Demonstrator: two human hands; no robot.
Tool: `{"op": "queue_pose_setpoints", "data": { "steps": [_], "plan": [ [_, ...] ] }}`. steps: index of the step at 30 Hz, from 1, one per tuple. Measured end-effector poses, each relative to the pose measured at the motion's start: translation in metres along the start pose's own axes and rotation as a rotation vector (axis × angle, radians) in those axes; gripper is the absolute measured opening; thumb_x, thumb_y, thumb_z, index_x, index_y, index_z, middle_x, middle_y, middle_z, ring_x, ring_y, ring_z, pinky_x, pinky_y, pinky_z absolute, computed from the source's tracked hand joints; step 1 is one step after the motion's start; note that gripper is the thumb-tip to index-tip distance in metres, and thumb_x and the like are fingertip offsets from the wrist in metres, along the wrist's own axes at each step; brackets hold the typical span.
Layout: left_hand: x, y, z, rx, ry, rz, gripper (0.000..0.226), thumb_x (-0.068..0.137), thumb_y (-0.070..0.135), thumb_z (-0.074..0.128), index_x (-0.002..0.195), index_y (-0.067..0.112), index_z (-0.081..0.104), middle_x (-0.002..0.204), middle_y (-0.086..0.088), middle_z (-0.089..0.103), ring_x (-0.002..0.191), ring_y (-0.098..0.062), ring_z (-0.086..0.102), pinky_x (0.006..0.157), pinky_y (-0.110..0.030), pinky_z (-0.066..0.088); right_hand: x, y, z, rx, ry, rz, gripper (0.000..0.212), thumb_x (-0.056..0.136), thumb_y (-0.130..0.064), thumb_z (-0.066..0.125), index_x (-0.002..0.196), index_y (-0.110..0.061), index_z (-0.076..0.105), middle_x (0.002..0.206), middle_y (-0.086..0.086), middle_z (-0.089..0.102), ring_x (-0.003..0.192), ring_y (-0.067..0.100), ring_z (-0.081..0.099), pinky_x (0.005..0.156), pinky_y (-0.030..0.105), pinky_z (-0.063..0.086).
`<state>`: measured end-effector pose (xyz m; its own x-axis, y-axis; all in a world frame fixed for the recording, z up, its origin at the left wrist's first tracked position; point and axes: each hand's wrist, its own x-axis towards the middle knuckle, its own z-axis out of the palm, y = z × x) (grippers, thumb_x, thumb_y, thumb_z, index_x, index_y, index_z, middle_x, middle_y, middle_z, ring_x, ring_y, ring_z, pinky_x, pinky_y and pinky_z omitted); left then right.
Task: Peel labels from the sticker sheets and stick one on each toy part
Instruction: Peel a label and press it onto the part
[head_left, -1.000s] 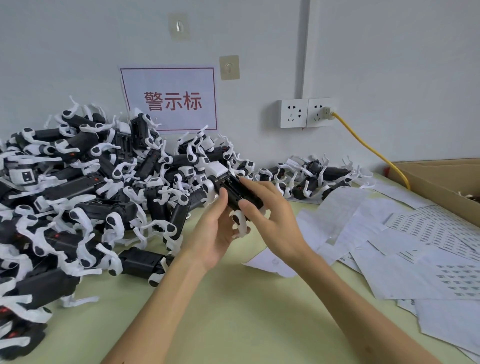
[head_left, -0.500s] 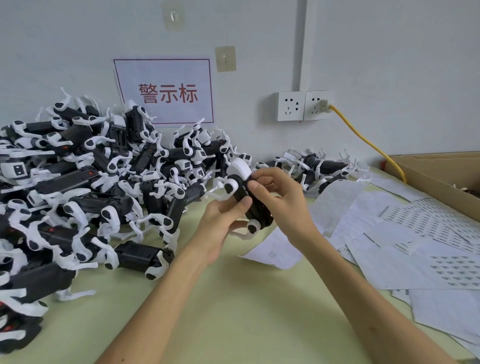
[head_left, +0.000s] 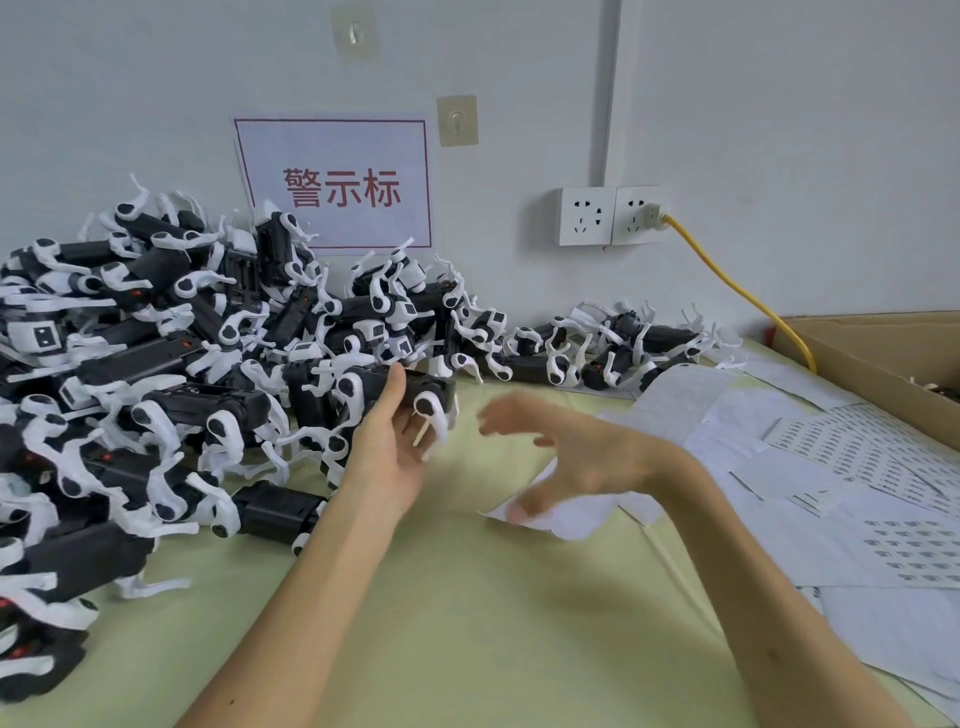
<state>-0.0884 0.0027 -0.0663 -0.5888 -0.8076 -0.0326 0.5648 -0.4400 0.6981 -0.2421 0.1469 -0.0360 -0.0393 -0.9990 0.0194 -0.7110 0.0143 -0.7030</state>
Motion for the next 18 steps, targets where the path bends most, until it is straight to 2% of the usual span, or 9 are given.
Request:
{"op": "queue_pose_setpoints", "data": {
  "steps": [2,4,6,8,9,11,12,14,18],
  "plan": [
    [0.0,0.005,-0.002,-0.062,-0.012,0.013,0.053,0.074,0.044,0.079,0.11,0.007,0.069,0.102,-0.008,0.076,0.081,-0.022,0.076,0.057,-0.022,0.056,-0.005,0.007,-0.002,-0.203,-0.221,0.16,0.071,0.068,-0.037,0.09,0.124,-0.047,0.048,0.133,-0.031,0.047,0.125,-0.01,0.042,0.094,0.013,0.037],
    [0.001,0.009,-0.001,-0.005,-0.05,0.049,0.043,0.077,0.039,0.077,0.108,0.01,0.07,0.102,-0.006,0.077,0.091,-0.024,0.074,0.06,-0.025,0.058,-0.002,0.011,0.0,-0.352,-0.256,0.219,0.049,0.075,-0.034,0.086,0.112,-0.044,0.056,0.133,-0.024,0.052,0.125,0.002,0.047,0.099,0.026,0.044],
    [-0.001,0.011,0.004,0.098,-0.111,0.081,0.038,0.079,0.033,0.074,0.11,0.011,0.071,0.108,-0.006,0.074,0.097,-0.022,0.069,0.069,-0.027,0.056,0.006,0.014,-0.002,-0.364,-0.092,0.184,0.025,0.085,-0.024,0.078,0.105,-0.033,0.067,0.124,-0.011,0.064,0.116,0.007,0.057,0.099,0.032,0.047],
    [-0.004,0.011,0.008,0.18,-0.159,0.063,0.049,0.079,0.028,0.074,0.122,0.005,0.07,0.114,-0.008,0.072,0.088,-0.013,0.069,0.059,-0.02,0.053,0.009,0.017,-0.006,-0.257,0.168,0.122,0.011,0.091,-0.017,0.07,0.096,-0.027,0.07,0.094,-0.009,0.069,0.088,0.004,0.062,0.084,0.028,0.048],
    [-0.006,0.01,0.01,0.231,-0.164,0.052,0.047,0.077,0.025,0.076,0.121,0.006,0.072,0.113,-0.008,0.073,0.086,-0.011,0.069,0.054,-0.017,0.051,0.01,0.018,-0.008,-0.212,0.288,0.094,0.013,0.093,-0.016,0.067,0.093,-0.029,0.069,0.082,-0.013,0.065,0.075,0.001,0.058,0.076,0.025,0.045],
    [-0.004,0.004,0.007,0.382,-0.17,0.061,0.02,0.08,0.015,0.077,0.098,0.019,0.082,0.108,-0.003,0.076,0.092,-0.016,0.066,0.066,-0.023,0.054,0.009,0.021,-0.011,-0.147,0.47,0.029,0.019,0.097,-0.012,0.061,0.096,-0.03,0.07,0.069,-0.016,0.055,0.059,0.001,0.047,0.062,0.019,0.037],
    [-0.004,0.002,0.006,0.466,-0.183,0.075,0.016,0.083,0.01,0.076,0.09,0.023,0.083,0.109,-0.001,0.077,0.096,-0.019,0.066,0.076,-0.03,0.053,0.008,0.021,-0.012,-0.111,0.521,-0.002,0.023,0.098,-0.01,0.059,0.102,-0.029,0.071,0.066,-0.015,0.052,0.056,0.003,0.044,0.057,0.016,0.033],
    [-0.005,-0.003,0.006,0.583,-0.227,0.077,0.019,0.086,0.009,0.077,0.099,0.022,0.081,0.117,0.0,0.076,0.102,-0.022,0.067,0.086,-0.038,0.053,0.007,0.018,-0.011,-0.01,0.556,-0.073,0.028,0.099,-0.007,0.058,0.117,-0.025,0.068,0.062,-0.016,0.052,0.055,0.005,0.041,0.053,0.016,0.031],
    [-0.011,-0.01,0.007,0.744,-0.339,-0.023,0.05,0.063,0.033,0.09,0.112,0.032,0.077,0.115,0.001,0.076,0.098,-0.02,0.073,0.079,-0.037,0.058,0.005,0.008,-0.007,0.15,0.6,-0.162,0.023,0.096,-0.007,0.063,0.108,-0.024,0.055,0.071,0.0,0.068,0.061,0.021,0.05,0.058,0.028,0.038]
  ]
}}
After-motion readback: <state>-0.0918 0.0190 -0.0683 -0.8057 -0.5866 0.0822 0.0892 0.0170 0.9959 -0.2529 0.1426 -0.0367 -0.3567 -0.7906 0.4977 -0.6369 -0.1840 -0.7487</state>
